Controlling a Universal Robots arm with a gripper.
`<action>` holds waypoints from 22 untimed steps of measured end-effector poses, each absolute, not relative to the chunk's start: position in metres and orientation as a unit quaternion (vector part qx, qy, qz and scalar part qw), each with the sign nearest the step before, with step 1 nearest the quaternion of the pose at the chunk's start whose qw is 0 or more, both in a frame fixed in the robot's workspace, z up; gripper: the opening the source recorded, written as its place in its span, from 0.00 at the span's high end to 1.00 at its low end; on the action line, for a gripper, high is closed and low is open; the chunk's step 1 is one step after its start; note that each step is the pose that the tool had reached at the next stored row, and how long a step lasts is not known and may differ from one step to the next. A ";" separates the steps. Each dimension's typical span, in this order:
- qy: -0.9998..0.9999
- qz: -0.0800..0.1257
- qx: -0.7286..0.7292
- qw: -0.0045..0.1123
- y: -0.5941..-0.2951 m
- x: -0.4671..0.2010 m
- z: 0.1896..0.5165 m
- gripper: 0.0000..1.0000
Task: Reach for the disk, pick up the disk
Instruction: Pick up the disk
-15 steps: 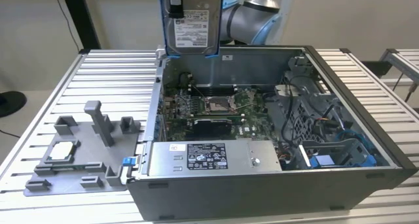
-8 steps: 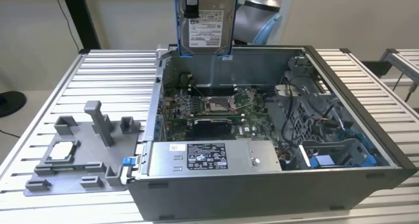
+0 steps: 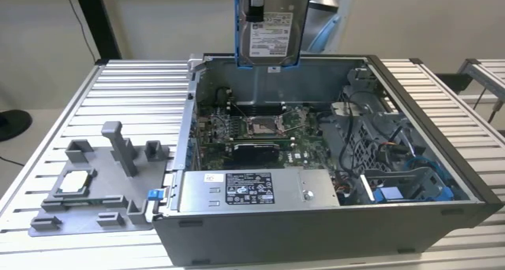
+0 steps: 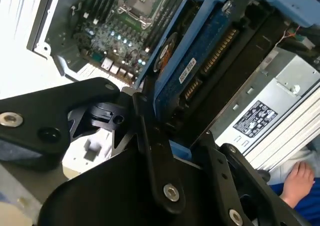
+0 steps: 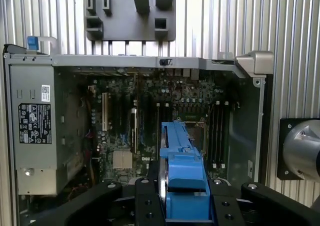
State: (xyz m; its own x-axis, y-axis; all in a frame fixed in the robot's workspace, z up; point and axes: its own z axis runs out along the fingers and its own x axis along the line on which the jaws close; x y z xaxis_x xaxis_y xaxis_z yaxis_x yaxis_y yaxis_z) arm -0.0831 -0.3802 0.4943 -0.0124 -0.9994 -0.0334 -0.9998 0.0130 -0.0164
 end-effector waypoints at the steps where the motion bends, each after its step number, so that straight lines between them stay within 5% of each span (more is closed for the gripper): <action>1: 0.711 0.006 -0.703 0.018 -0.380 -0.079 0.494 1.00; 22: 0.711 0.006 -0.703 0.018 -0.380 0.002 0.494 1.00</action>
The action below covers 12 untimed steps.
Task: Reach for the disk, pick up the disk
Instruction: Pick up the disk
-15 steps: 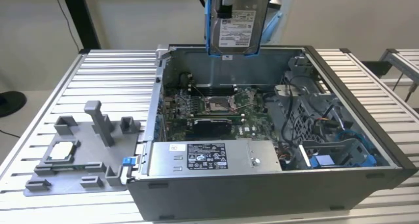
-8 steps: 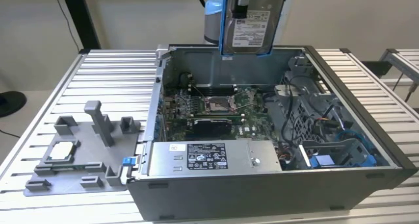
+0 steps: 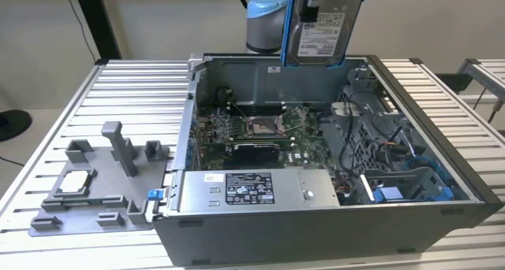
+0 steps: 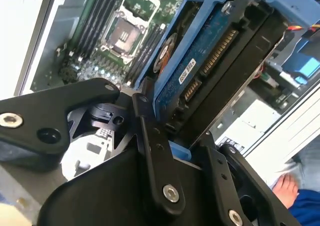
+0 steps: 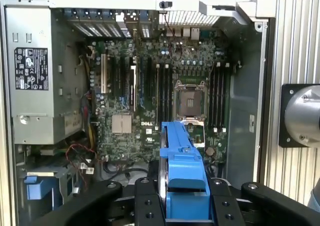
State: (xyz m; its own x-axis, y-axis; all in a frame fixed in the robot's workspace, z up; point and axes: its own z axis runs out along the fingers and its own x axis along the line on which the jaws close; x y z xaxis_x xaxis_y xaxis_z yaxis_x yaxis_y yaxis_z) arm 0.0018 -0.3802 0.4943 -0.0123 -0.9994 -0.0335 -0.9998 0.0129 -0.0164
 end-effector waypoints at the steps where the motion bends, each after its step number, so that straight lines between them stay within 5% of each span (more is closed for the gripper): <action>1: 0.711 0.006 -0.702 0.018 -0.380 0.006 0.494 1.00; 12: 0.711 0.006 -0.703 0.018 -0.380 0.047 0.494 1.00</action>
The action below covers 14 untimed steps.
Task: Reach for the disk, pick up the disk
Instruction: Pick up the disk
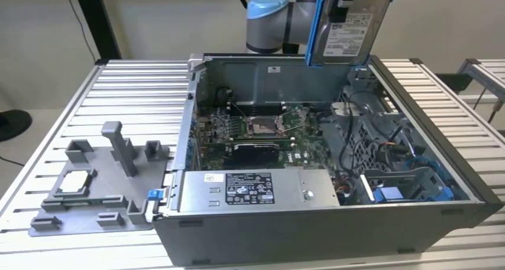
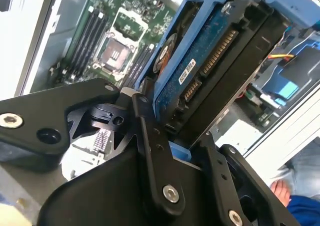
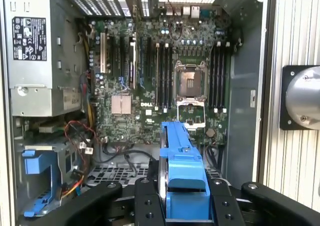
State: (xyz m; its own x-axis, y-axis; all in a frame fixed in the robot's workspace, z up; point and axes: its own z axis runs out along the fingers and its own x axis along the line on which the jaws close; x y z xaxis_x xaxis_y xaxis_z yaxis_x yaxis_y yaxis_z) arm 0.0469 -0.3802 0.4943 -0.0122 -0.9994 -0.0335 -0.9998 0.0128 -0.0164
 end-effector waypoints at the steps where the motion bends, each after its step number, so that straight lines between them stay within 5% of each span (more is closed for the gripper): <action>1: 0.711 0.006 -0.703 0.018 -0.380 0.051 0.494 1.00; 14: 0.711 0.006 -0.703 0.018 -0.380 0.087 0.494 1.00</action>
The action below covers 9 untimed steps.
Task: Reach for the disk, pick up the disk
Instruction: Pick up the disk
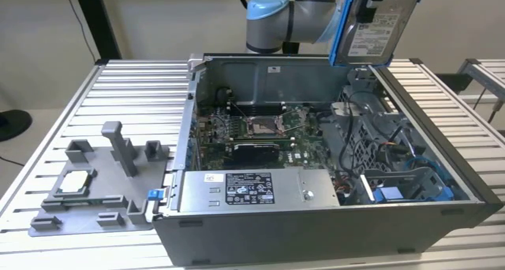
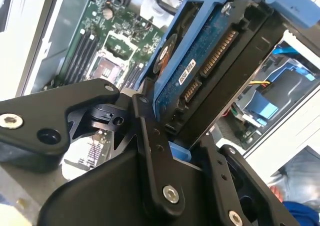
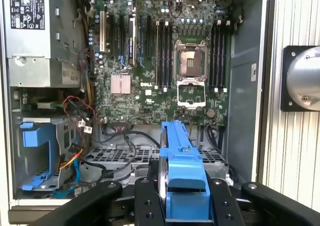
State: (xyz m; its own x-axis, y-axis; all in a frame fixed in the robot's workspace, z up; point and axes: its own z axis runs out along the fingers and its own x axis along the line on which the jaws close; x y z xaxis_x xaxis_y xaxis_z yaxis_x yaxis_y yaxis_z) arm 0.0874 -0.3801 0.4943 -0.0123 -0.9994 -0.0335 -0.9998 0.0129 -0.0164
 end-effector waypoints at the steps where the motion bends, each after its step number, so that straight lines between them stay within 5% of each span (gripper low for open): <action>1: 0.711 0.006 -0.703 0.018 -0.380 0.087 0.494 1.00; 9: 0.711 0.006 -0.703 0.018 -0.380 0.087 0.494 1.00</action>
